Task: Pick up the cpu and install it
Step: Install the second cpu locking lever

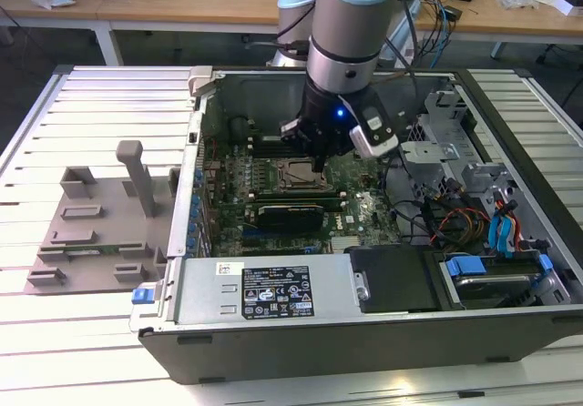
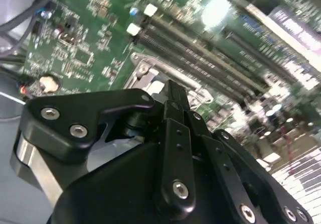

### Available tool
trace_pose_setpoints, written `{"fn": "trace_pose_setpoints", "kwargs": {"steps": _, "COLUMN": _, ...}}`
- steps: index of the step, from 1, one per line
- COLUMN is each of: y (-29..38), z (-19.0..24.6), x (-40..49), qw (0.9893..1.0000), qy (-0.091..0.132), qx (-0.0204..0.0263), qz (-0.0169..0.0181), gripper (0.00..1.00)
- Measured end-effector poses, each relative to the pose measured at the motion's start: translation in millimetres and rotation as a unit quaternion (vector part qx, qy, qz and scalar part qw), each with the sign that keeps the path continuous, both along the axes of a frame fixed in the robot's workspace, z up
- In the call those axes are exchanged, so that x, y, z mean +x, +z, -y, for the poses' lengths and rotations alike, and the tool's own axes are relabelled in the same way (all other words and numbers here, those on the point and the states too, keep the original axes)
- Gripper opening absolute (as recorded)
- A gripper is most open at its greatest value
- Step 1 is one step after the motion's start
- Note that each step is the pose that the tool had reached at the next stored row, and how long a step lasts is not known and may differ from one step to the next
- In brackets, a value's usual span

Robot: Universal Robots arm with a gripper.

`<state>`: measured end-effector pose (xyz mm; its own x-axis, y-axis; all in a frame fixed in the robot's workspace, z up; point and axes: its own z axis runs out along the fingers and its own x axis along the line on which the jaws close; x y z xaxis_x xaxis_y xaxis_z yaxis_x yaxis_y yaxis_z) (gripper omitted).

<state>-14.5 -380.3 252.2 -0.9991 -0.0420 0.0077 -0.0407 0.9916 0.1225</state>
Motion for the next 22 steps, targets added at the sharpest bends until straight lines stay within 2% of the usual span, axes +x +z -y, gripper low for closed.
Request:
{"fn": "trace_pose_setpoints", "kwargs": {"steps": 1, "y": -1.2, "z": 5.6, "x": -3.7, "qw": 1.0, "qy": 0.0, "qx": 0.0, "qz": 0.0001, "gripper": 0.11}}
{"fn": "trace_pose_setpoints", "kwargs": {"steps": 3, "y": -3.3, "z": 5.9, "x": -6.9, "qw": 1.0, "qy": 0.0, "qx": 0.0, "qz": 0.0, "gripper": 0.11}}
{"fn": "trace_pose_setpoints", "kwargs": {"steps": 5, "y": -8.8, "z": 5.9, "x": -20.2, "qw": 1.0, "qy": 0.0, "qx": 0.0012, "qz": 0.0, "gripper": 0.11}}
{"fn": "trace_pose_setpoints", "kwargs": {"steps": 7, "y": -13.5, "z": 5.9, "x": -29.1, "qw": 1.0, "qy": 0.0, "qx": 0.003, "qz": 0.0, "gripper": 0.11}}
{"fn": "trace_pose_setpoints", "kwargs": {"steps": 10, "y": -19.4, "z": 5.9, "x": -35.3, "qw": 1.0, "qy": 0.0, "qx": 0.0045, "qz": 0.0001, "gripper": 0.11}}
{"fn": "trace_pose_setpoints", "kwargs": {"steps": 13, "y": -29.5, "z": 5.9, "x": -44.9, "qw": 1.0, "qy": 0.0, "qx": 0.0054, "qz": 0.0, "gripper": 0.11}}
{"fn": "trace_pose_setpoints", "kwargs": {"steps": 14, "y": -30.9, "z": 5.9, "x": -46.1, "qw": 1.0, "qy": 0.0, "qx": 0.0059, "qz": 0.0, "gripper": 0.11}}
{"fn": "trace_pose_setpoints", "kwargs": {"steps": 16, "y": -33.0, "z": 5.9, "x": -47.6, "qw": 0.9999, "qy": 0.0, "qx": 0.0102, "qz": 0.0, "gripper": 0.11}}
{"fn": "trace_pose_setpoints", "kwargs": {"steps": 17, "y": -34.0, "z": 5.9, "x": -48.0, "qw": 0.9999, "qy": 0.0, "qx": 0.011, "qz": 0.0001, "gripper": 0.11}}
{"fn": "trace_pose_setpoints", "kwargs": {"steps": 20, "y": -42.8, "z": 5.9, "x": -52.0, "qw": 0.9999, "qy": 0.0, "qx": 0.0127, "qz": 0.0, "gripper": 0.11}}
{"fn": "trace_pose_setpoints", "kwargs": {"steps": 22, "y": -44.4, "z": 5.9, "x": -54.0, "qw": 0.9999, "qy": 0.0, "qx": 0.0145, "qz": 0.0, "gripper": 0.11}}
